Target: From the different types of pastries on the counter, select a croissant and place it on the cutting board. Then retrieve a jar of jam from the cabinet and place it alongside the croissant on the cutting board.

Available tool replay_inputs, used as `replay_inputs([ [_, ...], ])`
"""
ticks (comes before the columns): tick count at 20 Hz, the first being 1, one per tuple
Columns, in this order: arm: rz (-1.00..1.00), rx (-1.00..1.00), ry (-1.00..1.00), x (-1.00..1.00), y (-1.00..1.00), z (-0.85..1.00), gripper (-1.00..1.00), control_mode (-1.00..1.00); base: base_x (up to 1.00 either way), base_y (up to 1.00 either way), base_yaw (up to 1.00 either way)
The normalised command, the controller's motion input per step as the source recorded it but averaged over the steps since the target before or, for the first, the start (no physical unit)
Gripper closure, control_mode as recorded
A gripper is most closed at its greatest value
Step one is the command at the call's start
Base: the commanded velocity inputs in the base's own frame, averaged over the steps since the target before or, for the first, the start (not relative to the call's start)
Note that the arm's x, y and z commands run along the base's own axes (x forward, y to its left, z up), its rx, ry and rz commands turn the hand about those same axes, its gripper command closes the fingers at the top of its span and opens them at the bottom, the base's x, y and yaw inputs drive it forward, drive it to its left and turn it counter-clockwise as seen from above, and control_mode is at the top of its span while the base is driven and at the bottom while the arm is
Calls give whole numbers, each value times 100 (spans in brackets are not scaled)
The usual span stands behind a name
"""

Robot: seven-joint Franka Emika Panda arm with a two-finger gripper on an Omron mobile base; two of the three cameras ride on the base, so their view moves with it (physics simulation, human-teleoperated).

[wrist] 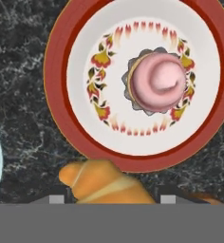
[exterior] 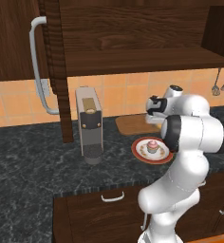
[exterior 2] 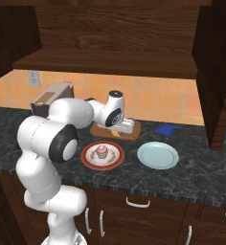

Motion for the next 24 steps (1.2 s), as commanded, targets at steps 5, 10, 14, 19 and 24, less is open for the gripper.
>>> replay_inputs([
  [5, 13, 0, 0, 13, 40, 1, 100, -100, 0, 0, 0],
  [10, 12, 0, 0, 29, 30, 1, 100, -100, 0, 0, 0],
  [14, 9, 0, 0, 53, 39, 0, 100, -100, 0, 0, 0],
  [19, 8, 0, 0, 41, 28, 0, 100, -100, 0, 0, 0],
  [24, 7, 0, 0, 42, 7, 0, 100, -100, 0, 0, 0],
])
